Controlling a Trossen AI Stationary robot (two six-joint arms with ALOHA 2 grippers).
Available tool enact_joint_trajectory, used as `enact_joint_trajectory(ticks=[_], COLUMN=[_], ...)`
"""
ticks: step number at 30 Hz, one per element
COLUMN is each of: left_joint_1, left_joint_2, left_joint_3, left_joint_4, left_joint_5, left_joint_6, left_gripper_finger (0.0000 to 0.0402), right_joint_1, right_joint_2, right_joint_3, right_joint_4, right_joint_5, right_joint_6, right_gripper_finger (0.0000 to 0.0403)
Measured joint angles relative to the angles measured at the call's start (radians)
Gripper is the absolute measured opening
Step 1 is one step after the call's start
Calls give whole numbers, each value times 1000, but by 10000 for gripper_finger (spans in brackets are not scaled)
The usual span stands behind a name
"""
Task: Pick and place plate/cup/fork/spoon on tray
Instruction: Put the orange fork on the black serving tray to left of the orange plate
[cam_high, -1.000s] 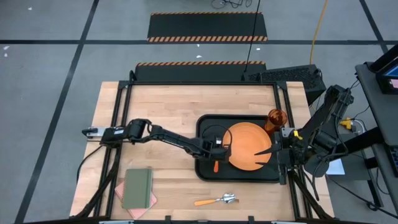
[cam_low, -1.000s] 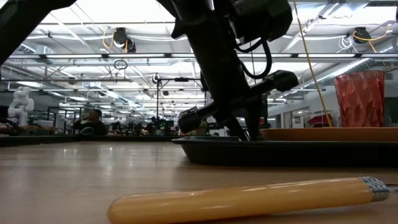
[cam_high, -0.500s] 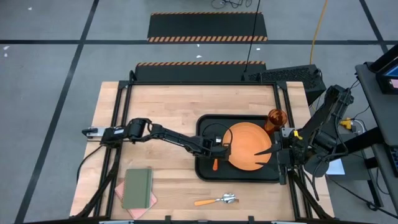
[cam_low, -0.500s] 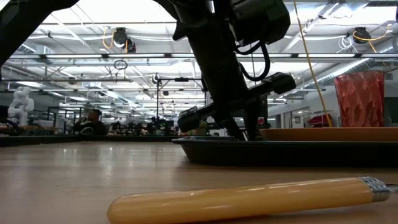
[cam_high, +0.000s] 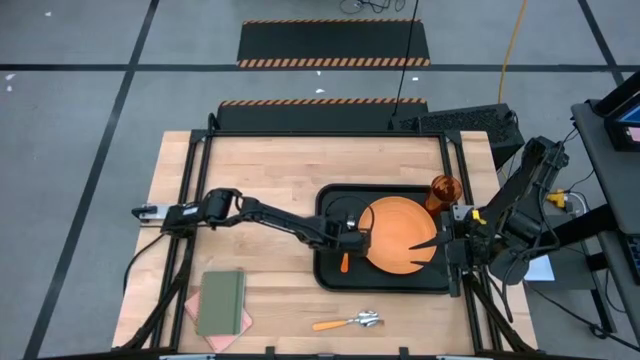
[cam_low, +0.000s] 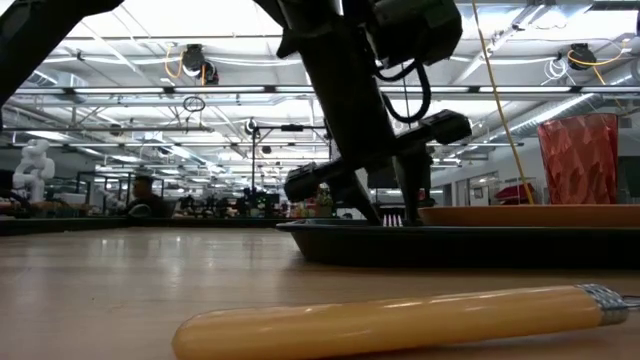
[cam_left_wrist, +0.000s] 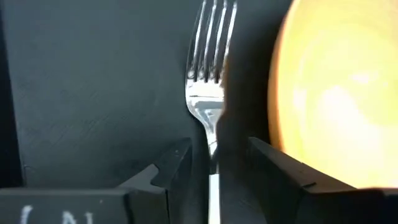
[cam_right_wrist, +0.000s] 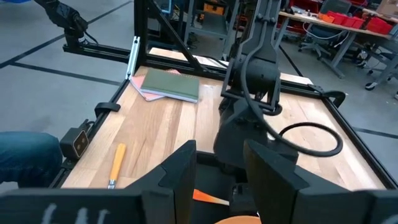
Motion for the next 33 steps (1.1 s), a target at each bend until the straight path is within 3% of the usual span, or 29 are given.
enact_joint_trajectory(ticks=[9, 17, 23, 33], left_joint_1=[-28, -90, -130, -182], left_joint_2=[-77, -82, -80, -80], left_joint_3=[0, 0, 0, 0], left_joint_4=[-154, -152, -143, -143], left_joint_5=[10, 49, 137, 157], left_joint_6=[185, 629, 848, 987], left_gripper_finger=[128, 99, 98, 99], right_joint_1=[0, 0, 0, 0], right_joint_2=[6, 18, 22, 22], right_joint_3=[0, 0, 0, 0], right_joint_4=[-12, -9, -8, -8], right_joint_5=[-26, -27, -26, -25], right_joint_6=[19, 28, 4, 12], right_gripper_finger=[130, 130, 130, 130])
